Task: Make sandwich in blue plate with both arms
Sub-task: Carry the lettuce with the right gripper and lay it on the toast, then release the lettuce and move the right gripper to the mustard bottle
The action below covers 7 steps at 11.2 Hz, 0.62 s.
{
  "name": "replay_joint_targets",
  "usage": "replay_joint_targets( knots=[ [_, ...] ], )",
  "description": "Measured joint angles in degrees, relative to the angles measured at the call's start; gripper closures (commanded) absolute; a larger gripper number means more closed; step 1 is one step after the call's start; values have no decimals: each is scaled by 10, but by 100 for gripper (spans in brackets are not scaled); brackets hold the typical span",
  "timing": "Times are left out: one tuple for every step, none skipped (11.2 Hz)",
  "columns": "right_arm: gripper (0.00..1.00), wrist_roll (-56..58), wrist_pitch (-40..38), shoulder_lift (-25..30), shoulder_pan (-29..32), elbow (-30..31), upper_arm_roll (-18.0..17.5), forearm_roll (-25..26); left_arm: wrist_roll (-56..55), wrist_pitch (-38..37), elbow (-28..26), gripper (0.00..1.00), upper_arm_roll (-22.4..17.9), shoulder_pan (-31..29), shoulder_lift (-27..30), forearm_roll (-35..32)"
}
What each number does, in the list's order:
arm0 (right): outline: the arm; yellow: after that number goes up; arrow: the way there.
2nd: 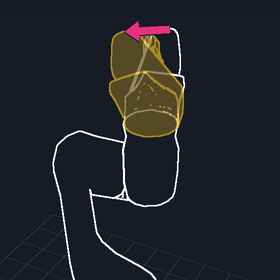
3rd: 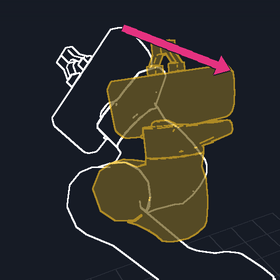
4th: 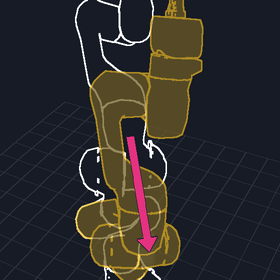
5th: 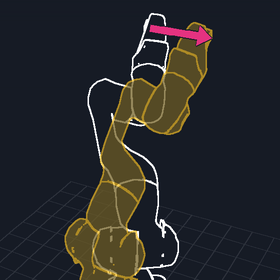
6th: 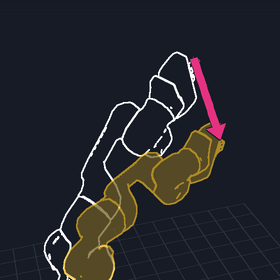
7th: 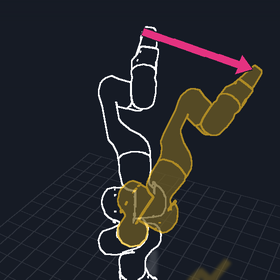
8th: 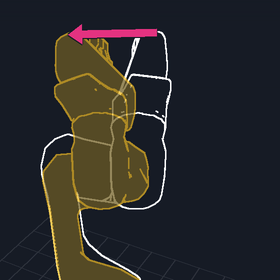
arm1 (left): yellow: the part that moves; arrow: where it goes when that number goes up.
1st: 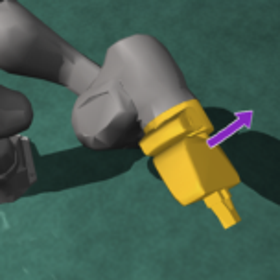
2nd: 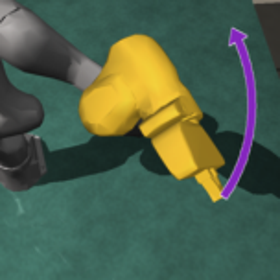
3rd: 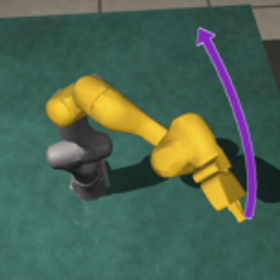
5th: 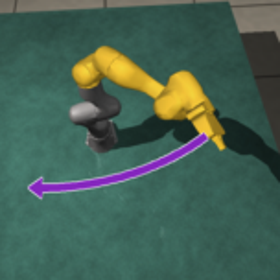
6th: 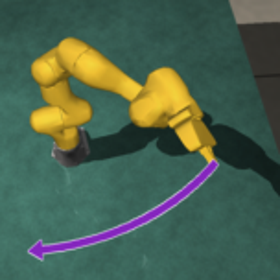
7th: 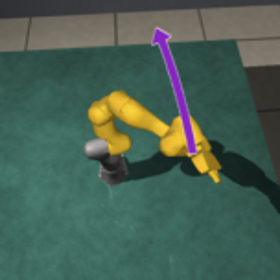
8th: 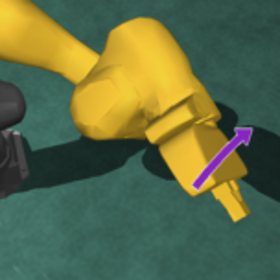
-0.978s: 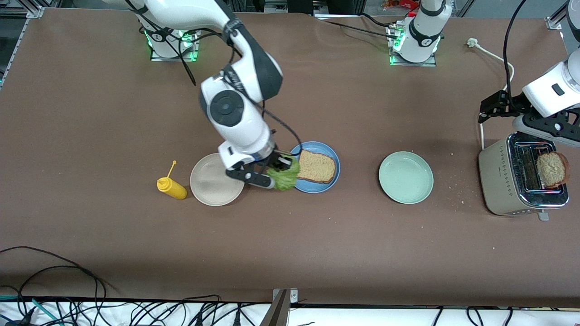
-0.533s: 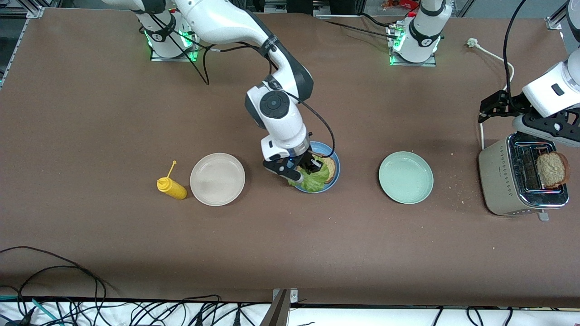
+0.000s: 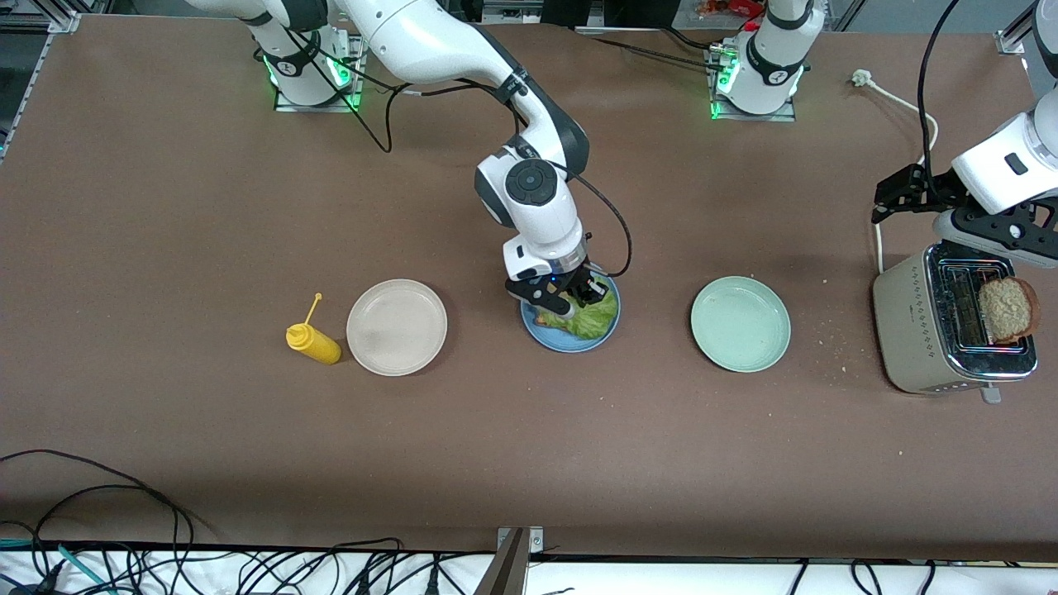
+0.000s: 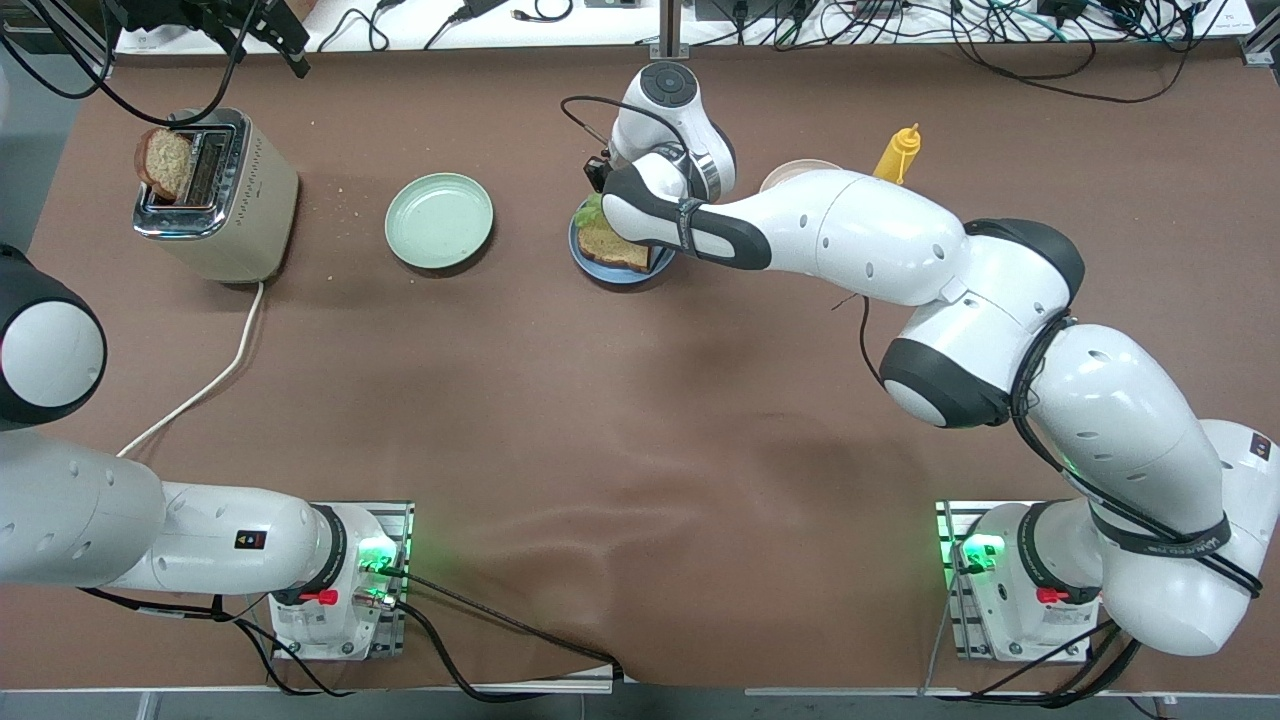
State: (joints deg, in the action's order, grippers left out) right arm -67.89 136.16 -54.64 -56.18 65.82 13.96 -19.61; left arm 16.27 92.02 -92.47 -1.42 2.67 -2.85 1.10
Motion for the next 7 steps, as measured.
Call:
replay_joint_targets(
  knots=[
    [0,0,-1,-1,0,3,0,0,0,0,0,0,0,0,0,0],
    [0,0,-1,-3,0,6,0,0,0,0,0,0,0,0,0,0],
    [0,0,-1,-4,0,10,0,1,0,0,0,0,0,0,0,0],
    [0,0,-1,-4,0,13,0,1,0,0,0,0,0,0,0,0],
    [0,0,-1,-4,0,15,0,1,0,0,0,0,0,0,0,0],
    [0,0,-1,-4,0,17,0,1,0,0,0,0,0,0,0,0],
    [0,1,-1,-2,0,19,1,2,0,0,0,0,0,0,0,0]
  ],
)
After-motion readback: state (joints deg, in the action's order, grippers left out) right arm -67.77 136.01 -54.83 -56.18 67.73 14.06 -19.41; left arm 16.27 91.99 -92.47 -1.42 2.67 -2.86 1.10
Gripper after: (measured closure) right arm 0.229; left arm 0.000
